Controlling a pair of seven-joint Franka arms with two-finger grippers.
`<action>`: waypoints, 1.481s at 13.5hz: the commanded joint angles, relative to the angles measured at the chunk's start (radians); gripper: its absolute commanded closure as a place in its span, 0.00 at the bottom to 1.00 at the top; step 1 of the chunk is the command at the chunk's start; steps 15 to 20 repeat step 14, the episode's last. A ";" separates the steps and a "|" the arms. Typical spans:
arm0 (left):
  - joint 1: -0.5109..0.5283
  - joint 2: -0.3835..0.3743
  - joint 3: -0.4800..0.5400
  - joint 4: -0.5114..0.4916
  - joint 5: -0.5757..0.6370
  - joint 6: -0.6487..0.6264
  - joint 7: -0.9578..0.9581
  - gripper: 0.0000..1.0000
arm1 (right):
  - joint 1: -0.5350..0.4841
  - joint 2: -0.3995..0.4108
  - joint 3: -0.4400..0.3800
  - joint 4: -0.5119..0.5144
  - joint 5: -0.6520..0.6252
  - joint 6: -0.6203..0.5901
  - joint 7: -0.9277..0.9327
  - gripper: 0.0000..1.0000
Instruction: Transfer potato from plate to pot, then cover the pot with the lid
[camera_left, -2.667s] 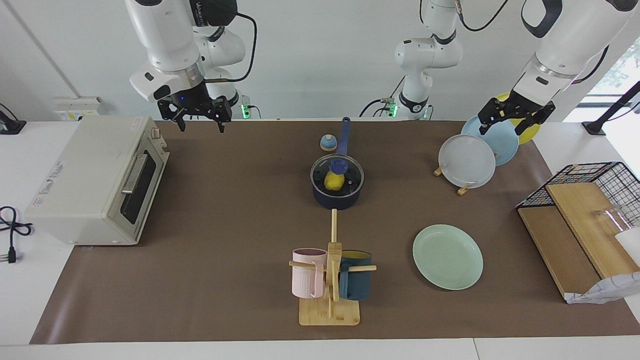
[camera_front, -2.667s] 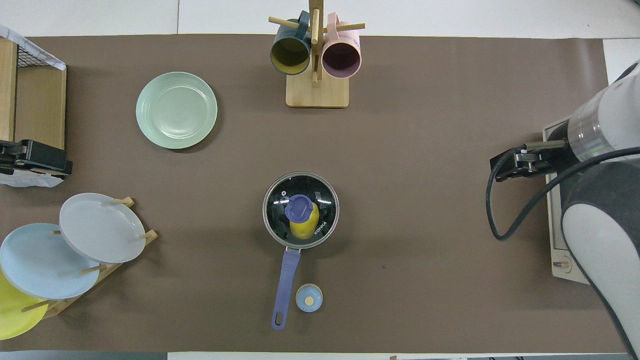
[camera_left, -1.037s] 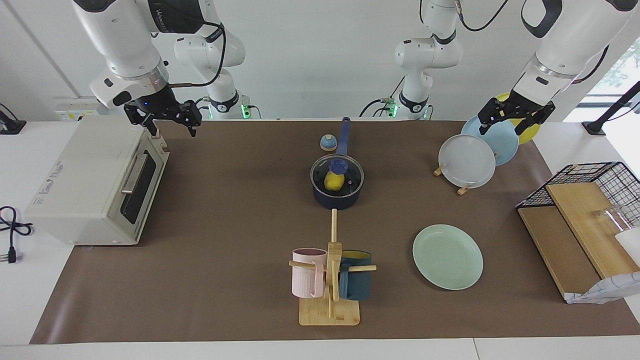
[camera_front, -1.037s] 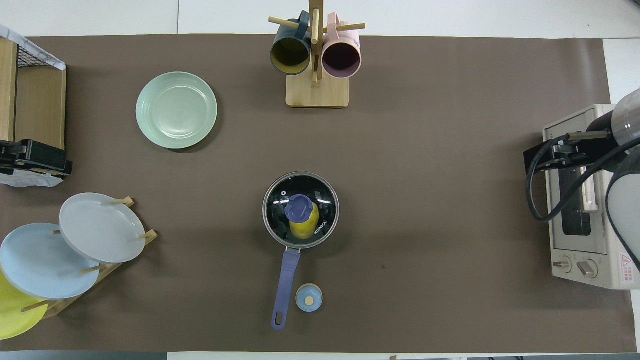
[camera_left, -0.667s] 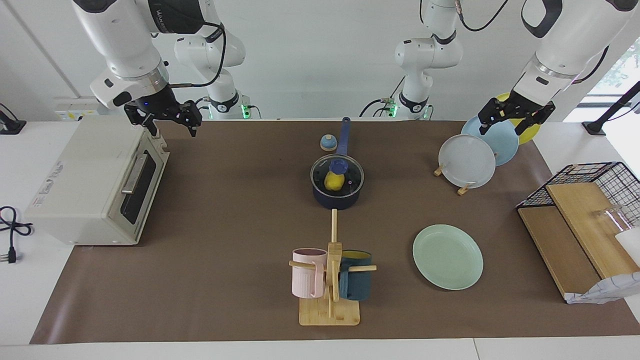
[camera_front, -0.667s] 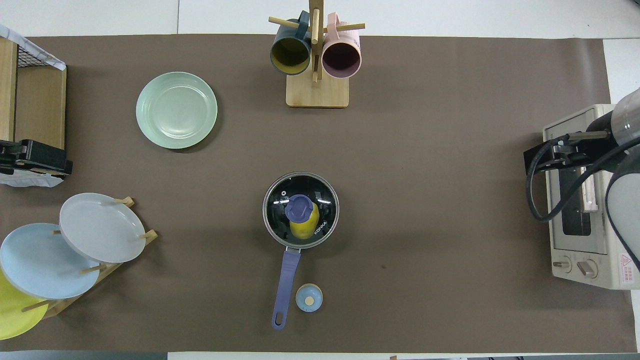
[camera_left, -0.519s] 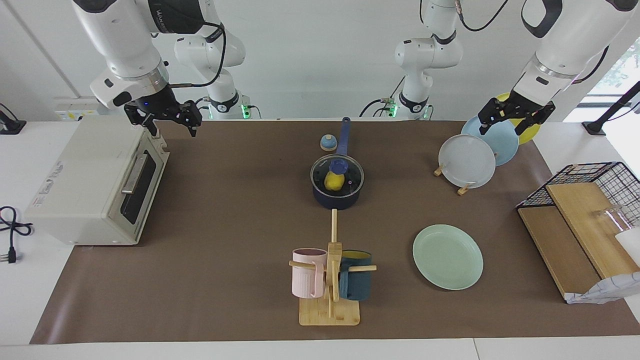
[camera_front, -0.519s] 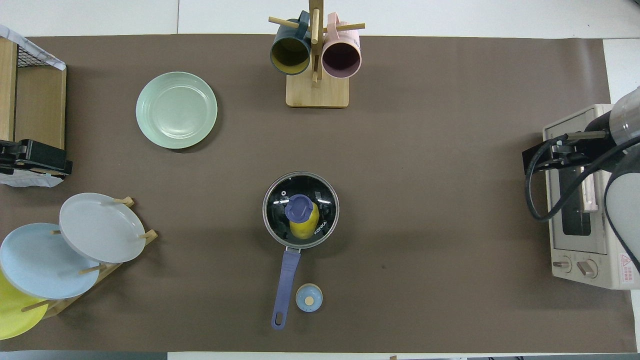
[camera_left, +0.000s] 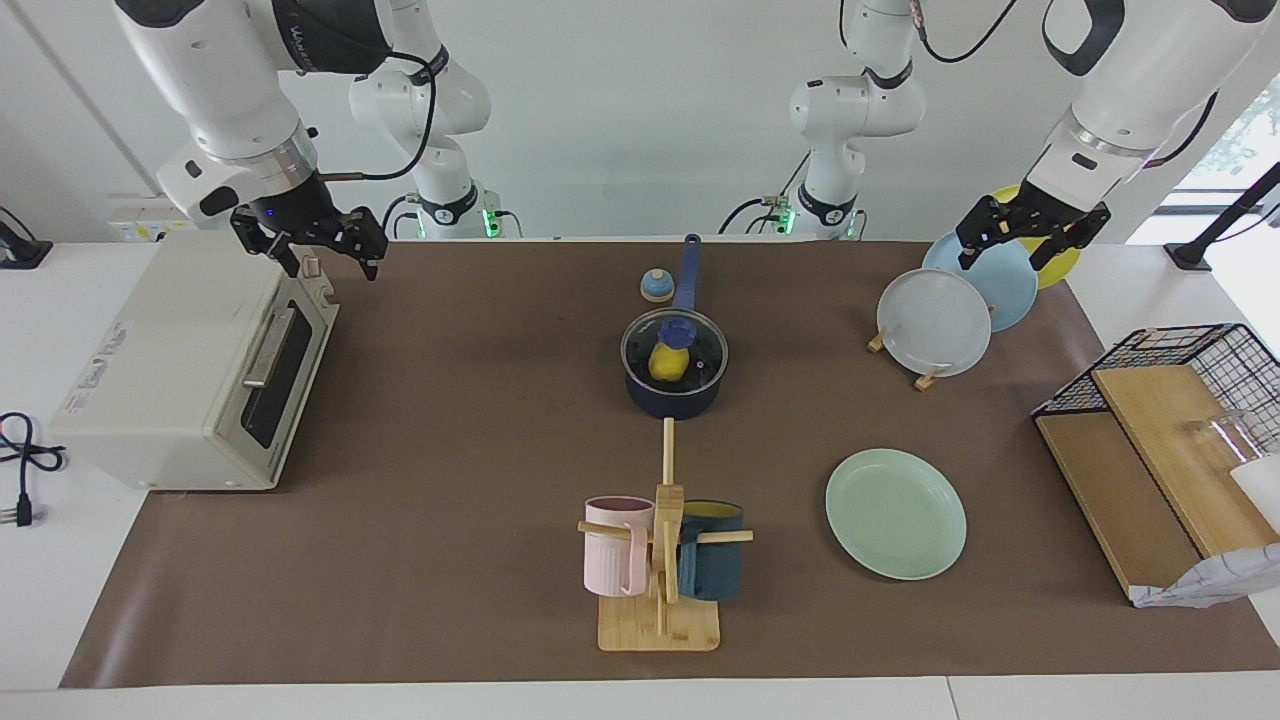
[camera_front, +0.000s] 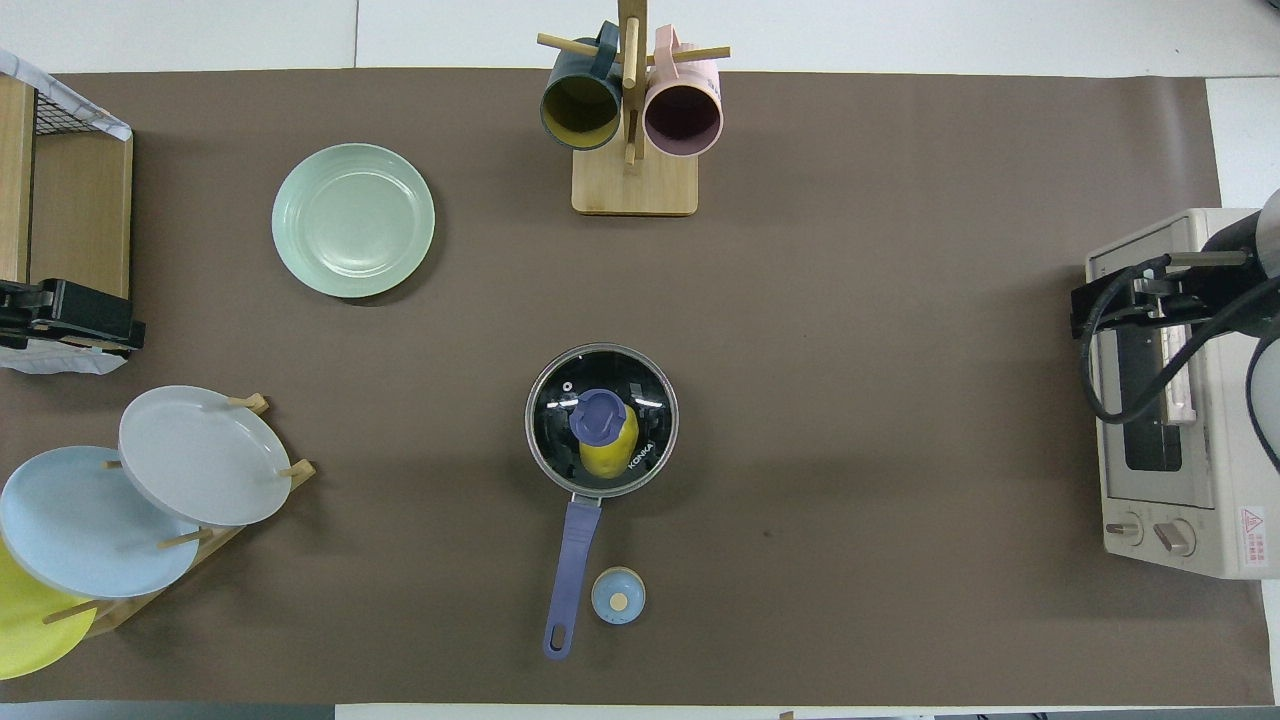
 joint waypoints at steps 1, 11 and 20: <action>0.011 -0.009 -0.012 -0.002 0.018 -0.007 -0.008 0.00 | -0.018 -0.007 0.009 -0.013 0.021 0.007 -0.024 0.00; 0.011 -0.009 -0.012 -0.002 0.016 -0.007 -0.008 0.00 | -0.015 -0.012 0.007 -0.011 0.016 0.021 -0.033 0.00; 0.011 -0.009 -0.012 -0.002 0.018 -0.007 -0.008 0.00 | -0.015 -0.012 0.007 -0.011 0.016 0.021 -0.036 0.00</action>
